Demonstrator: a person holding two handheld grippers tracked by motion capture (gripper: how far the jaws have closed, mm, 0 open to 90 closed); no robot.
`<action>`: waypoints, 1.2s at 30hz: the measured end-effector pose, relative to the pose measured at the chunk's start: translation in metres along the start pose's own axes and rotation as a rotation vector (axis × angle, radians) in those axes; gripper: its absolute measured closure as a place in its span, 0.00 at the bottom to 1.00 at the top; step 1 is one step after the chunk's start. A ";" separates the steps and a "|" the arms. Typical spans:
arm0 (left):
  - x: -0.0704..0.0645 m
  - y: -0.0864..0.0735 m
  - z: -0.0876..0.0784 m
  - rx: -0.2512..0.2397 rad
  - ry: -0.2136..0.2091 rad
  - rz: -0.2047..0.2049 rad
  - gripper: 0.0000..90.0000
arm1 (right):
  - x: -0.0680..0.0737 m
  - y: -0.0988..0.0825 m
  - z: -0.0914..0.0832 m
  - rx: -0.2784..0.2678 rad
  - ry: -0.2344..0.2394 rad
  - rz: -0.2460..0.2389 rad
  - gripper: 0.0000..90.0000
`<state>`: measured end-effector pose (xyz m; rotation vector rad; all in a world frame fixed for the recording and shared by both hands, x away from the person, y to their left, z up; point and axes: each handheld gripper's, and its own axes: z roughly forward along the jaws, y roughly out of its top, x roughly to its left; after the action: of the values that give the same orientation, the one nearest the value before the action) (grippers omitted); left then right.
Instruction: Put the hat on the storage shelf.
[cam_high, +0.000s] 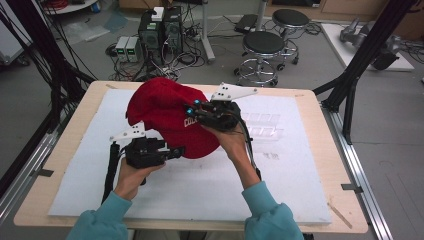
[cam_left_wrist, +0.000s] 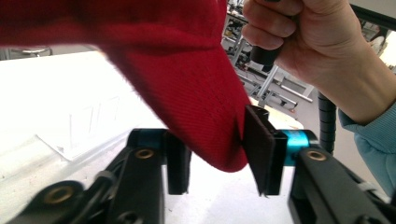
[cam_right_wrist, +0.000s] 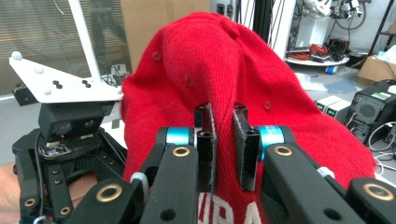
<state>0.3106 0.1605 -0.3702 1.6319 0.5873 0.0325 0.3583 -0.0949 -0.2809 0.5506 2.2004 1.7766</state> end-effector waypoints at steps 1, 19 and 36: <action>0.000 0.000 0.000 0.001 -0.002 -0.001 0.73 | 0.000 0.000 0.000 0.001 0.001 -0.004 0.91; -0.004 0.002 -0.002 0.013 0.017 0.056 0.94 | -0.001 -0.007 -0.005 -0.005 -0.035 -0.015 0.54; -0.008 0.021 -0.002 0.080 0.158 0.193 0.94 | -0.008 -0.012 -0.023 0.067 -0.170 0.012 0.12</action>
<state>0.3101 0.1581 -0.3475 1.7708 0.5546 0.2854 0.3537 -0.1208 -0.2883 0.7034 2.1500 1.6030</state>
